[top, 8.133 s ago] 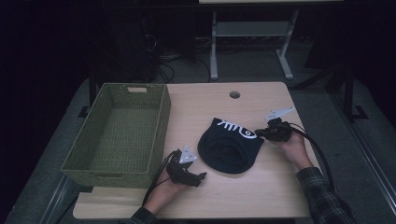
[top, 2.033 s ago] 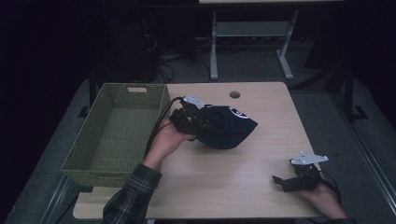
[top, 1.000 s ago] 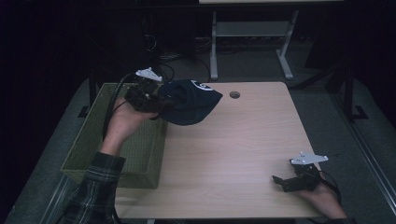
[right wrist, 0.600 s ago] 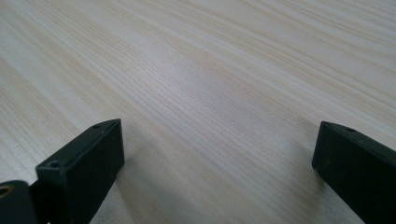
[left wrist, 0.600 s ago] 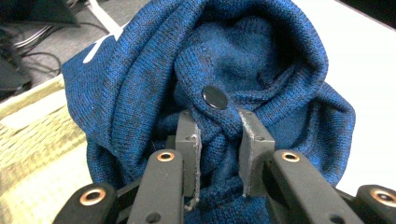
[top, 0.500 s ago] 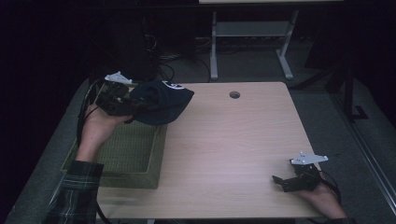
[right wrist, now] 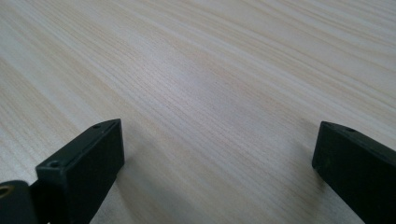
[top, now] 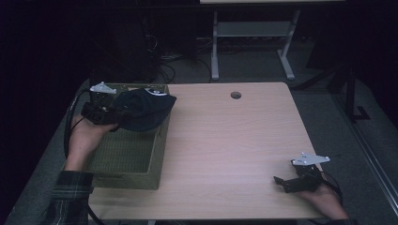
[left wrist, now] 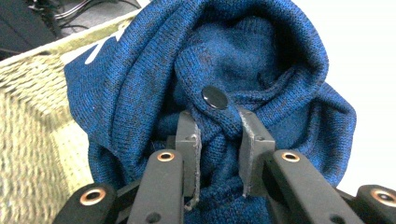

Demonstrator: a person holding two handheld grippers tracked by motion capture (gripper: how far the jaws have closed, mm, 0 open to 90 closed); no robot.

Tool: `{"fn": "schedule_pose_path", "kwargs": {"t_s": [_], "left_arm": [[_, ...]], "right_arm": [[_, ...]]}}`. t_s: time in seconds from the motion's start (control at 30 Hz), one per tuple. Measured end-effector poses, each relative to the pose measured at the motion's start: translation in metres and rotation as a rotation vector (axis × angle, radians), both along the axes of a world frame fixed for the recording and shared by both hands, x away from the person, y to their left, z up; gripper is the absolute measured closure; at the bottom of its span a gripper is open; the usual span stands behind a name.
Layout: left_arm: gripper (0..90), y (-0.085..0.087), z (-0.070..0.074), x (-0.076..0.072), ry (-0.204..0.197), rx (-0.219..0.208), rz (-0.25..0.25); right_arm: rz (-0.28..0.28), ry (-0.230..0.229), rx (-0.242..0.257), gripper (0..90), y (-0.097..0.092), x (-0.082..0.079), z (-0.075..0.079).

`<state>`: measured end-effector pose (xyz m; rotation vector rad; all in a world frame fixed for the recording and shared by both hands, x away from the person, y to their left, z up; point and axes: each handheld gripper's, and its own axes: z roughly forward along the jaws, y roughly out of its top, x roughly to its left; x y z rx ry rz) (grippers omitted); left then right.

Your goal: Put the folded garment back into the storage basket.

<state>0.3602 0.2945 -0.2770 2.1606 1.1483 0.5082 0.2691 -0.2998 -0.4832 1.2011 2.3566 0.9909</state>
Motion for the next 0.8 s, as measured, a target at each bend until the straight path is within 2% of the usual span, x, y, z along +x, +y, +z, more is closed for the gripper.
{"fn": "schedule_pose_path", "kwargs": {"t_s": [0.33,0.5,0.63,0.8], "left_arm": [[72.3,0.024,-0.014,-0.003,0.011,0.005,0.052],[72.3,0.036,-0.027,-0.002,0.026,0.024,0.077],[72.3,0.041,-0.036,-0.001,0.038,0.024,0.086],[72.2,0.044,-0.055,0.002,0.063,0.036,0.094]], "right_arm": [[0.000,0.000,0.000,1.9,0.000,0.000,0.000],[0.000,0.001,0.000,1.9,0.000,0.000,0.000],[0.000,0.001,0.000,1.9,0.000,0.000,0.000],[-0.003,0.002,0.002,1.9,0.000,0.000,0.000]]}}
